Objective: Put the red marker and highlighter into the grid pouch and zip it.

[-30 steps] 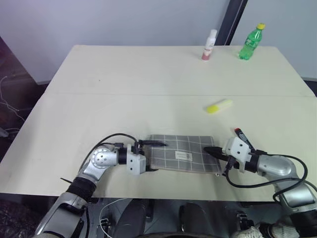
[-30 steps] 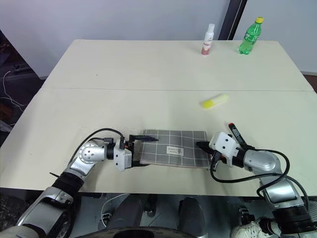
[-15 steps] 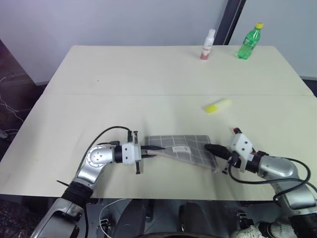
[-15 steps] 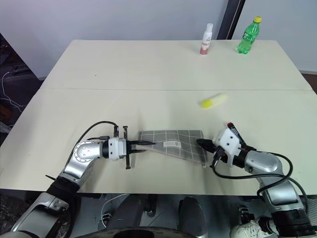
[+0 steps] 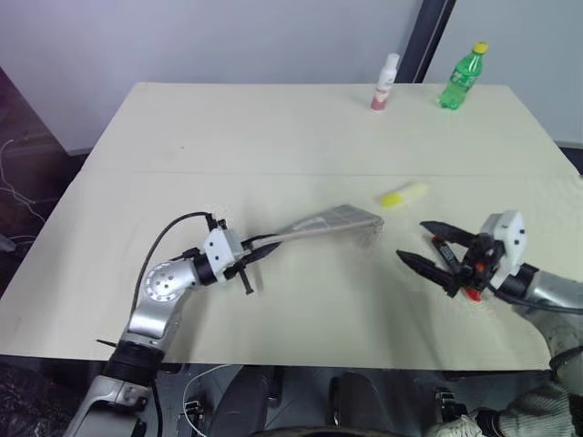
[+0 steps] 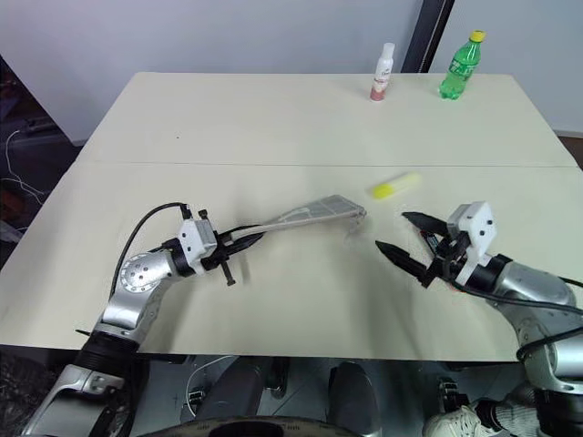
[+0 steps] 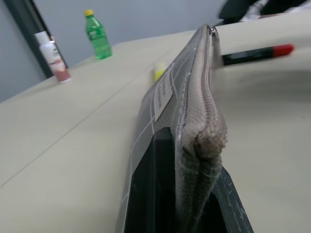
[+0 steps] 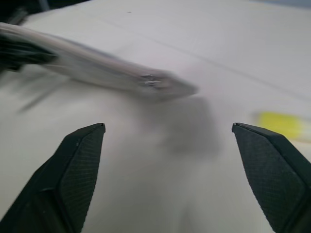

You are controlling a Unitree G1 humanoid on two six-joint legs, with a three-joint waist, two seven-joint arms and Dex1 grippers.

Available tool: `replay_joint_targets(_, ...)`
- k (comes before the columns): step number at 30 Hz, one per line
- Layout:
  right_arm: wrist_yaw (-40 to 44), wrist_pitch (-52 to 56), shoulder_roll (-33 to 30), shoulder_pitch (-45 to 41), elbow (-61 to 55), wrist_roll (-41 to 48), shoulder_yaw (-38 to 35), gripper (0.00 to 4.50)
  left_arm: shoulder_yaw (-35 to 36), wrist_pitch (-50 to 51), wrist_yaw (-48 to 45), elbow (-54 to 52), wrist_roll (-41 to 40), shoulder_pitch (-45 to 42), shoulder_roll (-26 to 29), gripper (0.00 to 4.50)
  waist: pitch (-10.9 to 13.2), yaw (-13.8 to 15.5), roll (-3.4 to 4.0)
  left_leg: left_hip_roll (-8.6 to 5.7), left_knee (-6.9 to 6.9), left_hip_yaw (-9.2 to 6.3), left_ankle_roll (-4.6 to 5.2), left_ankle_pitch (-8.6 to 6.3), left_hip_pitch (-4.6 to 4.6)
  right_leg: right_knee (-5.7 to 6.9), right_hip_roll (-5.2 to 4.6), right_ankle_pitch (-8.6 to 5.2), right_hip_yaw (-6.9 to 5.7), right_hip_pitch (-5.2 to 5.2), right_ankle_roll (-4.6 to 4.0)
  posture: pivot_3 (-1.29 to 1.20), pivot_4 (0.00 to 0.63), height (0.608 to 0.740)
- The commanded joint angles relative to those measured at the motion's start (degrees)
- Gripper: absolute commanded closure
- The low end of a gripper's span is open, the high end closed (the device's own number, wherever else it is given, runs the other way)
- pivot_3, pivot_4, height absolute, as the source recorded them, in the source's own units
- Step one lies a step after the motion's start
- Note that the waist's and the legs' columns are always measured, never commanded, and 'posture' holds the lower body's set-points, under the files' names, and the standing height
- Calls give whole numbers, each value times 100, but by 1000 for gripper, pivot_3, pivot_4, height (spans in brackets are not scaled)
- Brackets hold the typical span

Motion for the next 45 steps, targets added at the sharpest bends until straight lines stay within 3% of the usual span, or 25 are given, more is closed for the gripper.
replay_joint_targets(1,-802,117,488,-59,7,-263,193,62,23,-86,222,-229,211,89,-80,4500,0,-14,0,0,0,0,0,0,-1,0,0,0,0,0,0,0,150,740)
replay_joint_targets(4,-1396,285,1027,-299,172,-385,414,62,-27,-130,210,-289,299,112,-76,4500,0,-8,2,-1,-2,1,0,0,0,0,5,0,6,-3,-2,0,150,740)
replay_joint_targets(12,-1771,403,1652,-933,487,-542,879,62,-15,-150,179,-200,316,-32,-75,4500,0,3,4,-3,-14,3,-1,0,-1,1,8,-1,10,-17,-3,0,150,740)
replay_joint_targets(15,-1906,470,1830,-1081,513,-488,870,970,-9,-156,187,-186,344,-70,-67,4500,0,4,4,-5,-16,2,-1,0,-2,1,8,0,9,-19,-1,0,150,740)
replay_joint_targets(22,-1760,459,1777,-1149,558,-586,972,4469,-5,-204,216,-128,407,-86,-89,4500,0,2,4,-5,-16,3,-1,0,-2,2,12,4,9,-20,4,0,150,740)
replay_joint_targets(26,-1522,502,1383,-1114,340,-708,1017,4469,-6,-278,318,-75,550,-75,-87,4500,0,4,4,-5,-18,3,-2,0,-2,2,12,3,10,-22,2,0,150,740)
replay_joint_targets(30,-751,34,215,-1186,-6,-1798,1962,4469,-80,-419,367,-13,750,-96,-94,4500,1,2,5,-7,-18,11,-2,0,-2,2,5,1,12,-23,-1,0,150,740)
replay_joint_targets(34,-226,-429,-396,-1658,-263,-2617,2766,4469,-212,-588,369,107,969,-175,-135,4500,2,-10,4,-4,-17,11,-2,0,-3,1,4,1,12,-24,-1,0,150,740)
replay_joint_targets(45,831,-1279,-314,-3000,-31,-3566,3943,4469,-526,-948,340,450,1328,-460,-235,4500,6,5,-3,-8,-9,7,-1,1,-8,-5,5,14,7,-19,23,0,150,740)
